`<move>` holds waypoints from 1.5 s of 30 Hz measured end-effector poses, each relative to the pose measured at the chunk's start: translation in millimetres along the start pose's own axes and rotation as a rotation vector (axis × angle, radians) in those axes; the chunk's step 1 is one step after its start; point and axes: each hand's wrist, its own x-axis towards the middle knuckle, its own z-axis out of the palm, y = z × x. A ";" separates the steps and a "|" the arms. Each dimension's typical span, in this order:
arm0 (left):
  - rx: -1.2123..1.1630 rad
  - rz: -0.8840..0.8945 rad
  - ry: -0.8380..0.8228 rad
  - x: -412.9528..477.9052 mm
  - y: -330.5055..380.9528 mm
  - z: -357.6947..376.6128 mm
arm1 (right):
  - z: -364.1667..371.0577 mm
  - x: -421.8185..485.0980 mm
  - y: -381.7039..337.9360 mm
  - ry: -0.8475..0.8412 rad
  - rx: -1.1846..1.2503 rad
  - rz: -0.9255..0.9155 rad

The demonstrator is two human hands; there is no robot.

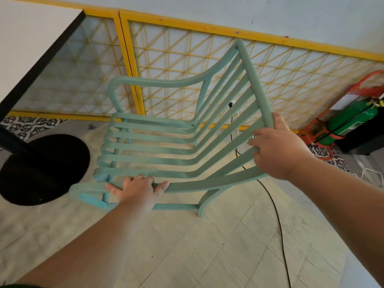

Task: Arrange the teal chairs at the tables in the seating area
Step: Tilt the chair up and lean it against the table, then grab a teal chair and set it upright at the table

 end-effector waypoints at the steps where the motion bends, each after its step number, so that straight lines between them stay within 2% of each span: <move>1: -0.008 0.001 0.008 3.5 -0.7 -1.8 | -0.4 4.7 -0.2 -0.001 -0.030 -0.003; 11: 0.005 -0.009 -0.028 22.6 -3.3 -28.2 | 3.5 36.1 -0.3 0.019 0.069 -0.003; 18: 0.021 -0.005 -0.043 20.9 -2.5 -31.3 | -2.2 34.8 -2.4 0.044 -0.132 -0.059; 22: -0.090 0.050 -0.033 4.5 -5.2 -46.9 | 2.4 36.8 2.0 0.018 0.097 0.004; 25: -0.287 0.183 0.198 -34.5 -8.2 -74.7 | -2.4 28.4 -0.9 0.044 0.235 0.036; 28: -0.271 0.245 0.308 -89.3 -16.4 -107.4 | -24.7 1.9 -10.0 0.131 0.338 0.072; 34: -0.176 0.281 0.275 -184.8 -38.4 -173.0 | -87.6 -73.1 -33.3 0.171 0.589 0.087; 39: -0.147 0.305 0.272 -243.1 -49.3 -210.4 | -125.0 -142.9 -60.1 0.140 0.650 0.103; 45: -0.149 0.300 0.243 -264.9 -75.4 -216.9 | -142.4 -184.5 -85.9 0.115 0.715 0.100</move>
